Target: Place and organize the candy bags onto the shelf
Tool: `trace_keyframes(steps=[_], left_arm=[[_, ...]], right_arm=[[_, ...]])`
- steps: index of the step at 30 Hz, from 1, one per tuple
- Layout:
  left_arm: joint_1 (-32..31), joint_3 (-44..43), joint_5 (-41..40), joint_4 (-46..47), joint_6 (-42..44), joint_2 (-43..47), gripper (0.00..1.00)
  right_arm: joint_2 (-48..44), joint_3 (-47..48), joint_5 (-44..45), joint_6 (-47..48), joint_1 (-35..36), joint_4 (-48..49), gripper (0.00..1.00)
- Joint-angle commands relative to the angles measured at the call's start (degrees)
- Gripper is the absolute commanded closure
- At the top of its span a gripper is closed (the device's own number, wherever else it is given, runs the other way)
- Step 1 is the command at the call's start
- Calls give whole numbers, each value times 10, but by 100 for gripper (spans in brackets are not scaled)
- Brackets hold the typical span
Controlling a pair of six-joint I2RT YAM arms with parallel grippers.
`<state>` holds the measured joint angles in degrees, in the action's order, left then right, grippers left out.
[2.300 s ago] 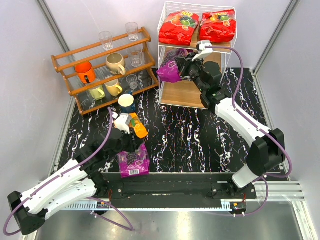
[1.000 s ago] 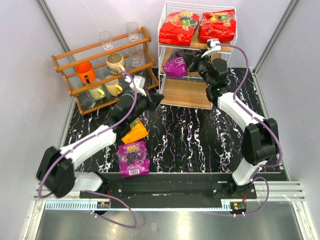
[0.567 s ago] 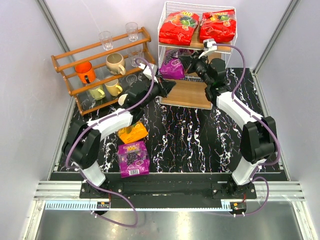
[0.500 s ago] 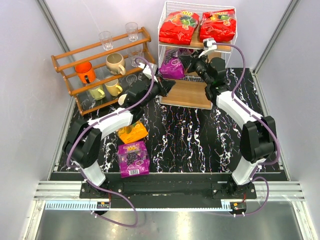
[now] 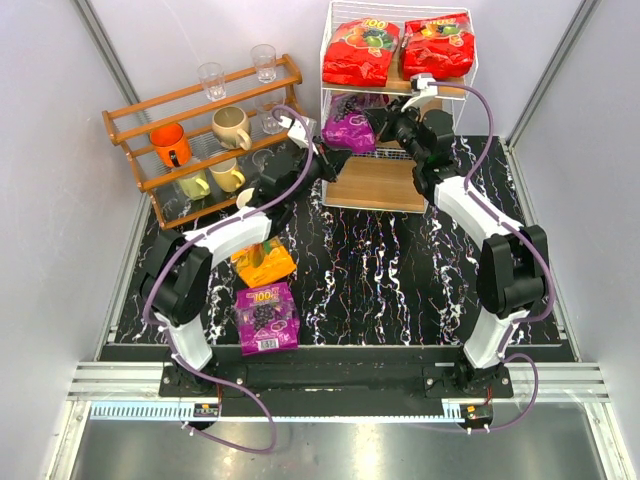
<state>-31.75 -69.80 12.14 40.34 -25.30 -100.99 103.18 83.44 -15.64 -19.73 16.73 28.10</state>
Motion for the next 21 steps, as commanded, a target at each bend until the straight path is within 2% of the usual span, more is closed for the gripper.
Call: trace_keyframes(steps=[1, 2, 3, 6, 14, 21], left_arm=[[4, -42, -12, 47, 6, -25, 100], [5, -46, -14, 46, 7, -28, 100], [5, -48, -18, 45, 9, -36, 100], [4, -61, -19, 43, 8, -47, 100], [0, -82, -36, 48, 4, -54, 100], [-16, -114, -61, 47, 6, -73, 100]], right_arm=[[12, 13, 13, -15, -10, -39, 84], [9, 11, 10, -14, -10, -41, 77], [5, 11, 9, -15, -10, -44, 62], [-21, -22, 8, -19, -10, -31, 45], [-146, -119, 11, -29, -9, -10, 29], [-310, -225, 28, -26, -6, -37, 25]])
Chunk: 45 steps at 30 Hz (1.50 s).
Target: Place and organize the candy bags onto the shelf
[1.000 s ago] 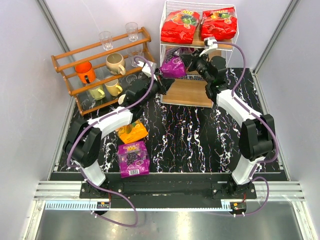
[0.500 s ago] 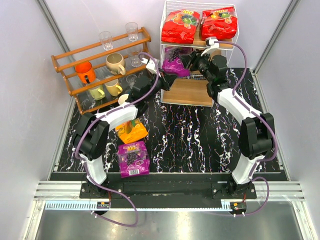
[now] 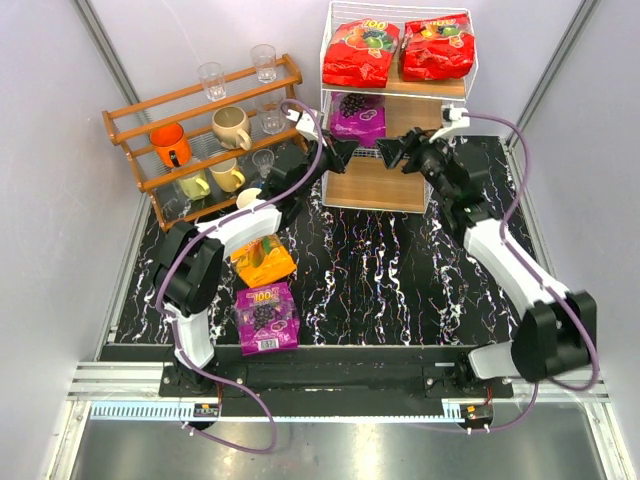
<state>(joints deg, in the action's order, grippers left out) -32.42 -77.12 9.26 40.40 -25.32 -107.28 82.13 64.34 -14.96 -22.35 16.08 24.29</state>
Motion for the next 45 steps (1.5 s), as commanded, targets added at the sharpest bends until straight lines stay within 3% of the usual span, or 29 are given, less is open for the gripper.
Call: trace_keyframes(steps=[1, 7, 13, 21, 24, 30, 32, 34, 35, 37, 38, 41, 42, 45], left_arm=[[-10, -50, -35, 46, 5, -18, 100], [-14, -97, -63, 34, 12, -51, 100], [-14, -86, -115, -1, 50, -23, 100], [-14, 56, -182, -16, 79, 103, 100], [-14, 80, -171, -28, 82, 149, 100], [-64, 157, -164, -105, 81, 306, 97], [-80, 188, -188, -174, 77, 380, 92], [-80, 209, -212, -231, 43, 429, 80], [-80, 235, -222, -282, 33, 458, 76], [-81, 257, -227, -331, 17, 531, 66], [-81, 274, -233, -377, 12, 553, 64], [-82, 299, -252, -453, -4, 640, 59], [-82, 310, -259, -471, -11, 680, 59], [-82, 319, -288, -541, -20, 741, 57]], right_arm=[[-116, -43, 28, 3, 1, -6, 25], [-215, -101, 50, 19, 2, -70, 25], [-270, -144, 59, 24, 2, -115, 24], [-343, -190, 70, 4, 2, -176, 24], [-369, -196, 60, -6, 2, -210, 24], [-366, -208, -53, -44, 4, -302, 26], [-349, -228, -62, -53, 38, -318, 27], [-334, -242, -25, -47, 88, -328, 26], [-312, -243, -2, -47, 161, -334, 25], [-283, -253, 52, -64, 230, -324, 24], [-251, -258, 58, -93, 276, -292, 24], [-196, -311, 54, -175, 321, -143, 20], [-180, -319, 77, -193, 351, -121, 14], [-98, -306, 137, -213, 412, -84, 12]])
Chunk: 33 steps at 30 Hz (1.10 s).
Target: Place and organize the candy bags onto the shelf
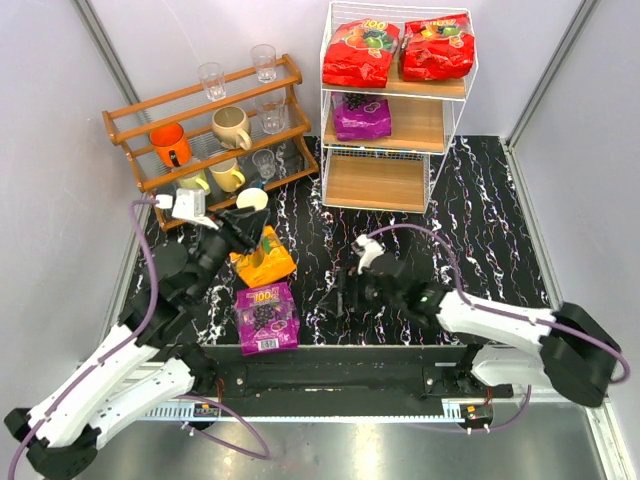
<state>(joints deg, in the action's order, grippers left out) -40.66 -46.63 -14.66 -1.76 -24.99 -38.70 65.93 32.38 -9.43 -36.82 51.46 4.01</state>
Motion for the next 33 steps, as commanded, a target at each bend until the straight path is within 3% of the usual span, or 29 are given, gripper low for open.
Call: trace_keyframes(steps=[1, 6, 12, 19, 22, 23, 26, 31, 33], left_arm=[[1, 15, -53, -128, -24, 69, 57], [0, 15, -64, -170, -24, 100, 57], [1, 18, -74, -184, -26, 123, 57], [1, 21, -83, -194, -20, 135, 57], [1, 26, -88, -197, -20, 142, 57], [1, 27, -92, -197, -19, 145, 57], [1, 32, -96, -199, -21, 151, 57], [1, 34, -95, -204, -24, 152, 57], [1, 36, -95, -202, -25, 153, 57]], right_arm=[[83, 18, 83, -76, 69, 142, 12], [205, 57, 123, -108, 137, 231, 12], [306, 54, 147, -164, 156, 357, 16], [370, 93, 152, -172, 157, 358, 19], [377, 91, 151, -172, 157, 375, 42], [371, 81, 151, -171, 157, 384, 62], [325, 64, 161, -150, 157, 380, 100], [174, 51, 212, -83, 158, 229, 100], [85, 64, 250, -52, 157, 85, 100]])
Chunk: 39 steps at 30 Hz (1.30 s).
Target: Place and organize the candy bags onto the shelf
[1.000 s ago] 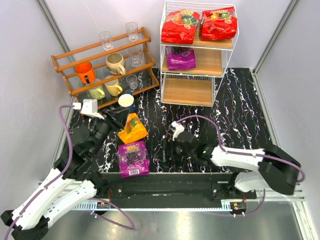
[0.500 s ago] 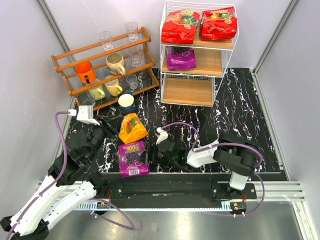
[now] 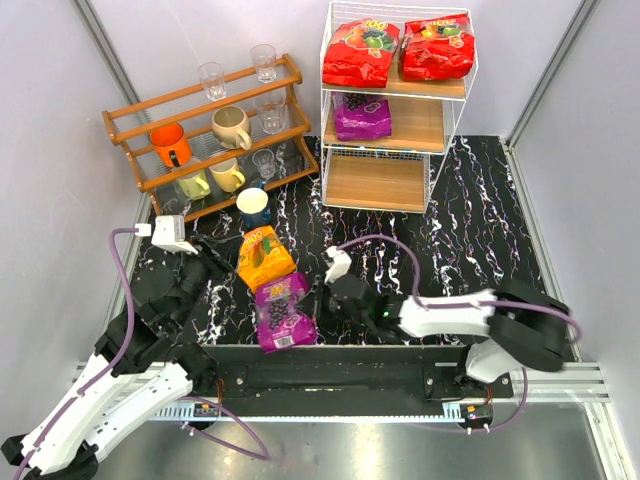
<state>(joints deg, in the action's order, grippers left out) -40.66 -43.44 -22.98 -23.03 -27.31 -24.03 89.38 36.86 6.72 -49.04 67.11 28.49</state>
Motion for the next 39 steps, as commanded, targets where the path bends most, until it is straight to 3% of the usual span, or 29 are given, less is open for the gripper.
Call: trace_keyframes(steps=[1, 2, 5, 9, 16, 20, 24, 30, 32, 34, 35, 37, 39], left_arm=[[1, 3, -12, 9, -3, 7, 57], [1, 4, -12, 10, -4, 7, 57], [1, 4, -10, 10, -6, 5, 57], [1, 1, -10, 4, -6, 7, 57], [1, 0, -10, -5, -8, 14, 57], [1, -6, -10, -12, -6, 16, 57], [1, -9, -19, -24, -2, 25, 57], [1, -11, -29, -38, 0, 38, 57], [1, -10, -30, -40, -3, 40, 57], [1, -9, -30, -41, -4, 41, 57], [1, -9, -30, -41, -5, 41, 57], [1, -10, -29, -43, -5, 39, 57], [1, -11, -31, -46, -5, 38, 57]], right_arm=[[-176, 42, 101, 80, 0, -215, 100], [-222, 55, 112, 89, 0, -329, 100], [-275, 115, 166, 106, 0, -529, 100], [-269, 188, 238, 97, 0, -713, 100], [-92, 322, 356, 35, -1, -978, 100], [-6, 357, 406, -2, -1, -1042, 100], [25, 366, 372, 55, -2, -964, 99], [30, 353, 260, 118, -1, -774, 88], [24, 340, 183, 136, -1, -677, 76], [4, 304, 108, 161, -1, -549, 51], [-10, 285, 33, 162, -1, -501, 44], [-66, 228, -22, 155, -1, -373, 34], [-111, 175, -32, 147, -1, -315, 28]])
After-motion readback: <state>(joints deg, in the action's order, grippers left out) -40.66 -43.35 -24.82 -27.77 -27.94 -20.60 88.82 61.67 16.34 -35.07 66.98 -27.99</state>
